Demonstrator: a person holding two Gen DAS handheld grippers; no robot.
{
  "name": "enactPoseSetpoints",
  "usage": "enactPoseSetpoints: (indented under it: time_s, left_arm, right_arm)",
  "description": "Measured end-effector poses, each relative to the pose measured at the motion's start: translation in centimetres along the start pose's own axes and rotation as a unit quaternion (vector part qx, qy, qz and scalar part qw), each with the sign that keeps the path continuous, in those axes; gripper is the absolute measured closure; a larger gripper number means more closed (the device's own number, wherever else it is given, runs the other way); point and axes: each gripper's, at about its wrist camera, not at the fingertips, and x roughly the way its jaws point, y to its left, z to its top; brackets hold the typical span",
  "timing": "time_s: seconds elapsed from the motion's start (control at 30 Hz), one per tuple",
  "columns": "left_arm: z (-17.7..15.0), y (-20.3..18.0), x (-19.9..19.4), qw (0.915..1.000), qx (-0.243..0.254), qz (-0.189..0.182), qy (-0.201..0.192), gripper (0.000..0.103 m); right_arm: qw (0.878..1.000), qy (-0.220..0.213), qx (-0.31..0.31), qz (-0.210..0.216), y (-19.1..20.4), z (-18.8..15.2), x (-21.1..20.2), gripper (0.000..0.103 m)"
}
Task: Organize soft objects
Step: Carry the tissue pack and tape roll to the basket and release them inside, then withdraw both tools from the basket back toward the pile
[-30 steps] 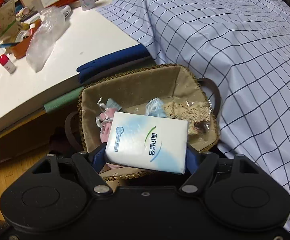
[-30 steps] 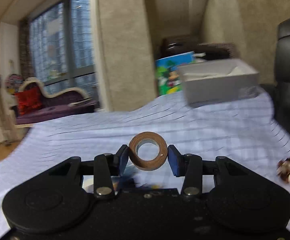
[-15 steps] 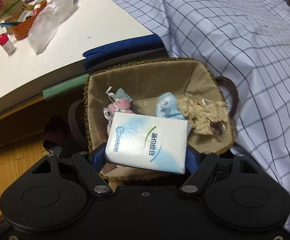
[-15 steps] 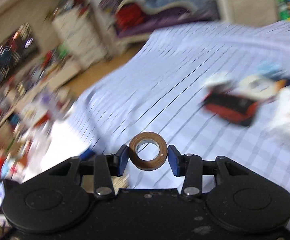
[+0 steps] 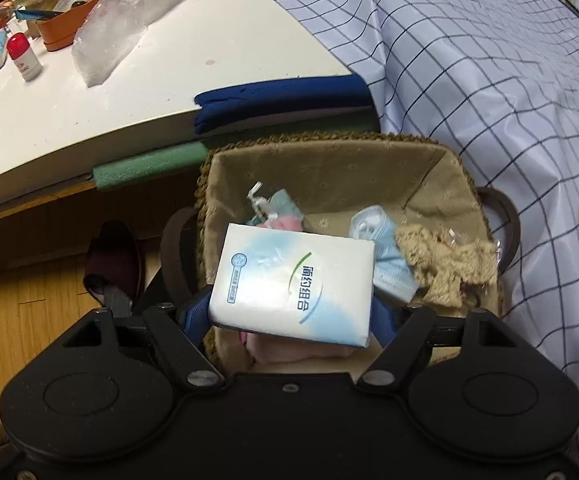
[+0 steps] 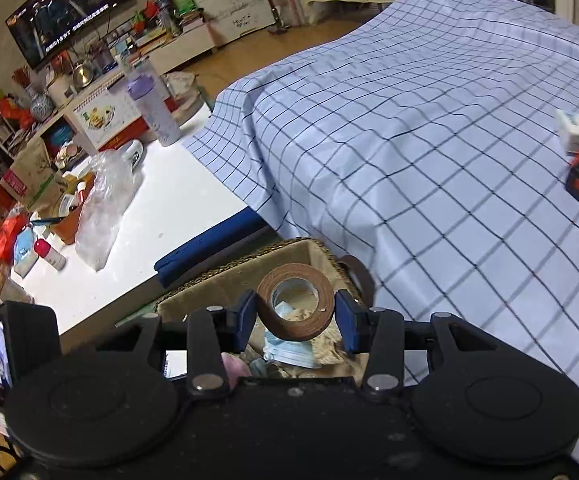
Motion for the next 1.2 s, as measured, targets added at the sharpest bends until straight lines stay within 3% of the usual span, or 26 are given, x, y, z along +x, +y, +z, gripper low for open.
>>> enactPoseSetpoints:
  time_s: [0.07,0.13,0.4,0.77,1.2]
  left_arm:
    - [0.4,-0.2,0.0,1.0,0.0,-0.007,-0.003,0.029]
    - [0.6,-0.3,0.0,0.9999,0.001,-0.008,-0.008,0.019]
    - [0.3,-0.8,-0.1,0.9998,0.012,0.004,-0.013,0.019]
    - [-1.6,-1.5,-1.3,0.9993,0.034,0.011,-0.002,0.018]
    - [-5.3,-4.2,-3.2,0.9974,0.07,0.005,0.016,0.018]
  right_arm:
    - [1.0,0.001,-0.003,0.001,0.4,0.2,0.7,0.059]
    - [1.0,-0.001,0.0,0.0,0.6,0.4,1.1,0.044]
    - [1.0,-0.011,0.0,-0.016,-0.2,0.1,0.5,0.044]
    - [0.998,0.017,-0.024,-0.061,-1.6,-3.3,-0.2,0.044]
    - [0.996,0.025,0.011,-0.087,-7.6,-7.3,-4.4,0.044]
